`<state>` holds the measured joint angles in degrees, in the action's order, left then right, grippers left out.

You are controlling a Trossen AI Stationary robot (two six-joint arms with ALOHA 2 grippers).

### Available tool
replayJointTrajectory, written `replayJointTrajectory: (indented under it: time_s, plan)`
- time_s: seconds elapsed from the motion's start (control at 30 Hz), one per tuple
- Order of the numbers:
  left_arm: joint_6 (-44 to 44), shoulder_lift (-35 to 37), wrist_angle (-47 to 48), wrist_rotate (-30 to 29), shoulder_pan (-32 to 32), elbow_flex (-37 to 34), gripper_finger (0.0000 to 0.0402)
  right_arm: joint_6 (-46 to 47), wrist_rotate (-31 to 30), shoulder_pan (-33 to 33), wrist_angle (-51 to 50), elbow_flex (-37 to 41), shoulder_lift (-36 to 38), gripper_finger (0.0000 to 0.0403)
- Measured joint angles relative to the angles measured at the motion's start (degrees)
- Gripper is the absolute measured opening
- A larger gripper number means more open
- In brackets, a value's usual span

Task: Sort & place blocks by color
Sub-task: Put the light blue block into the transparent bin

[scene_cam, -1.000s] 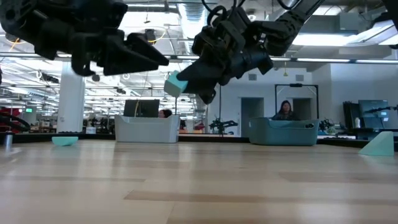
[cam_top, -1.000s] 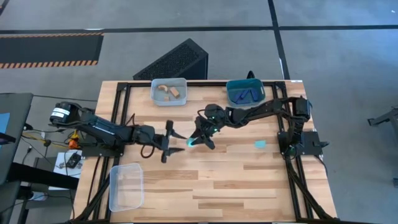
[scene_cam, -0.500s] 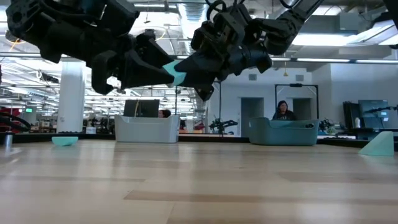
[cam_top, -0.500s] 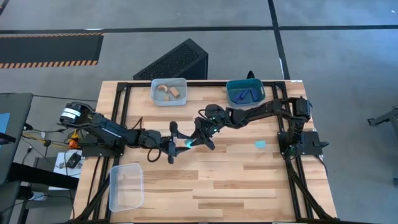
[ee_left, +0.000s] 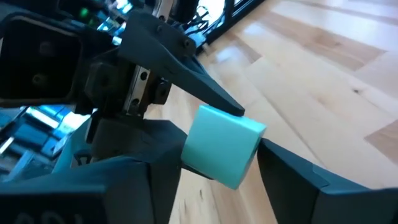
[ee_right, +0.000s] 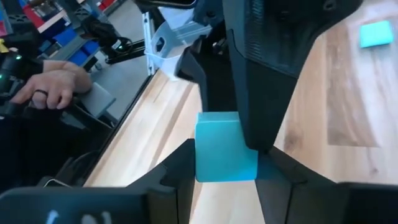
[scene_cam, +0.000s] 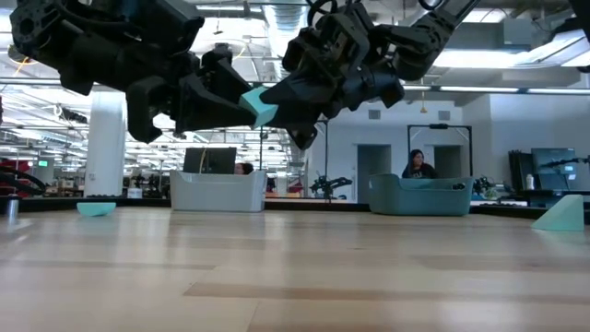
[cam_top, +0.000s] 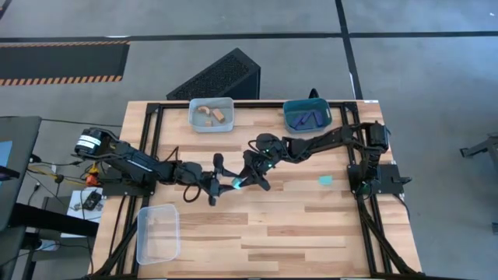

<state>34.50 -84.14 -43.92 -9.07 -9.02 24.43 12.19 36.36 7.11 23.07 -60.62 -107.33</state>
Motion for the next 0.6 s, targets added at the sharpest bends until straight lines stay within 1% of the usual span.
replayJointTrajectory:
  time_s: [0.13,0.3,0.47,0.6]
  plan:
    - [1.8,0.0,-0.1,2.1,0.0,0.0,0.0153,0.0,0.5,-0.1,-0.3,0.0,0.0,0.0149]
    - [1.9,0.0,0.2,2.8,0.0,-0.1,0.0112,0.1,0.6,-0.5,-0.5,0.0,0.0,0.0144]
    - [1.8,0.0,0.5,2.8,0.0,-0.1,0.0109,0.1,0.3,-0.7,-0.5,0.0,0.0,0.0152]
    - [1.7,0.0,0.6,2.1,0.0,-0.1,0.0118,0.1,-0.1,-0.7,-0.5,0.0,0.0,0.0155]
